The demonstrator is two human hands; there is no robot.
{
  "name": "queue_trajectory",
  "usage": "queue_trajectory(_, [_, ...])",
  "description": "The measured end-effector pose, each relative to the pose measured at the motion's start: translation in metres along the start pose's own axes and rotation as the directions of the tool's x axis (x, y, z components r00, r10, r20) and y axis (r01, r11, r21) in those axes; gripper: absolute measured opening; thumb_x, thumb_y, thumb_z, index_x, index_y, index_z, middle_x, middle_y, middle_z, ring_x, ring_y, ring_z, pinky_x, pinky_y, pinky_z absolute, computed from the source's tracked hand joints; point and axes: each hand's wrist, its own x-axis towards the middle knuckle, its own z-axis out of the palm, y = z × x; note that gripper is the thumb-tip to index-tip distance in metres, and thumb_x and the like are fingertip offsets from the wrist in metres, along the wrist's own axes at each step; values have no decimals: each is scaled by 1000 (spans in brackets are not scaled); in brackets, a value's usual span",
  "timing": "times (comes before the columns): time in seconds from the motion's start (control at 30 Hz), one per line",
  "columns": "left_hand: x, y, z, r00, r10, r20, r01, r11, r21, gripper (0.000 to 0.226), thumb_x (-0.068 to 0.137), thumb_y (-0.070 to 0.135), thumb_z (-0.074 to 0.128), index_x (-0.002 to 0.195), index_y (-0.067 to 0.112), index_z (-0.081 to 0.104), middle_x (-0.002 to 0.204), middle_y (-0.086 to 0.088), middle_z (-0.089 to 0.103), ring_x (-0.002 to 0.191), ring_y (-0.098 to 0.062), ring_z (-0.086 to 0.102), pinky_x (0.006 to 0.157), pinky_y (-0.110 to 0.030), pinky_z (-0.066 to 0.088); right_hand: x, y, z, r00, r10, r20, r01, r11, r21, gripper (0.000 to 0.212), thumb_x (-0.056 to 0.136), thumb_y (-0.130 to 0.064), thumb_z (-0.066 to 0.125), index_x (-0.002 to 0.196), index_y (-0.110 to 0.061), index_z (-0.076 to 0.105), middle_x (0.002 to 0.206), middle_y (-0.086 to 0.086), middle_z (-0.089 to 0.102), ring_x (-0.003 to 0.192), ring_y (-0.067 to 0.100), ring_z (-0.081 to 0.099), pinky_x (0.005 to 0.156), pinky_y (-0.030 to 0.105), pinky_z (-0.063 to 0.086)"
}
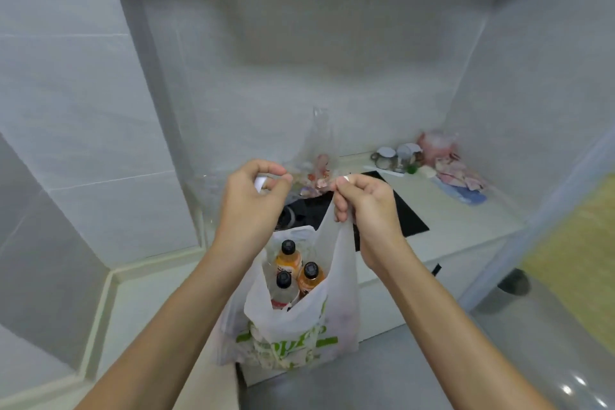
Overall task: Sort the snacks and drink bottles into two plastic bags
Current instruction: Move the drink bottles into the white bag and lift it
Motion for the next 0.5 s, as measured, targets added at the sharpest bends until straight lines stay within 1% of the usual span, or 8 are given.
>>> queue_trajectory(0.07, [-3, 5, 46, 999, -4, 37, 4, 1000, -8, 3, 94, 19, 70, 96, 17, 69, 82, 9, 66, 57, 13, 54, 54, -3, 40, 3, -3, -46, 999, 4, -37, -4, 1000, -5, 24, 102, -8, 56, 82, 0, 67, 59, 7, 50, 51, 16, 44, 61, 31, 43])
queue_trajectory(0.17, [-4, 12, 121, 998, -17, 56, 18, 1000, -17, 3, 93, 20, 71, 94, 19, 69, 90, 6, 68, 65, 17, 56, 62, -5, 43, 14, -11, -124, 997, -2, -78, 0, 1000, -24, 22, 97, -5, 59, 85, 13, 61, 59, 9, 51, 52, 16, 45, 59, 27, 44])
queue_trajectory(0.23, [-2, 16, 168, 998, -25, 53, 26, 999, -23, 4, 93, 20, 71, 95, 17, 69, 90, 3, 68, 67, 16, 56, 65, -9, 44, 25, -16, -170, 996, -3, -84, -1, 999, -46, 22, 97, -4, 60, 87, 15, 61, 59, 8, 52, 52, 16, 46, 58, 25, 43])
queue_trajectory(0.3, [-1, 19, 213, 997, -38, 60, 41, 998, -52, 4, 93, 18, 71, 96, 17, 69, 89, 2, 67, 66, 12, 56, 67, -7, 45, 38, -21, -213, 996, -8, -85, 2, 997, -71, 19, 98, -5, 59, 85, 8, 64, 58, 7, 54, 51, 16, 46, 58, 26, 43])
queue_trajectory(0.37, [2, 21, 252, 996, -58, 72, 63, 996, -69, 5, 91, 19, 72, 94, 22, 69, 92, 4, 68, 76, 4, 60, 74, -18, 47, 54, -26, -248, 996, -11, -88, 2, 995, -102, 20, 100, -6, 59, 84, 4, 65, 57, 5, 54, 50, 16, 47, 58, 27, 43])
queue_trajectory(0.4, [4, 21, 273, 995, -60, 79, 65, 995, -70, 5, 91, 20, 72, 93, 23, 69, 92, 5, 69, 79, 0, 60, 75, -23, 46, 63, -30, -267, 995, -11, -96, 0, 994, -113, 21, 100, -6, 59, 85, 7, 64, 57, 5, 54, 50, 15, 47, 58, 27, 43])
queue_trajectory(0.43, [7, 22, 292, 994, -62, 87, 67, 996, -65, 4, 91, 21, 72, 93, 23, 69, 92, 6, 69, 80, 0, 60, 75, -24, 44, 73, -32, -283, 994, -15, -106, 2, 993, -119, 23, 100, -6, 60, 87, 13, 62, 57, 5, 54, 51, 16, 47, 59, 26, 44])
queue_trajectory(0.5, [14, 25, 332, 992, -60, 109, 67, 996, -55, 2, 92, 23, 71, 94, 23, 70, 90, 10, 68, 79, 4, 59, 74, -24, 42, 96, -35, -317, 990, -35, -134, 18, 992, -128, 26, 98, -4, 60, 89, 20, 57, 57, 5, 54, 52, 16, 47, 60, 27, 45])
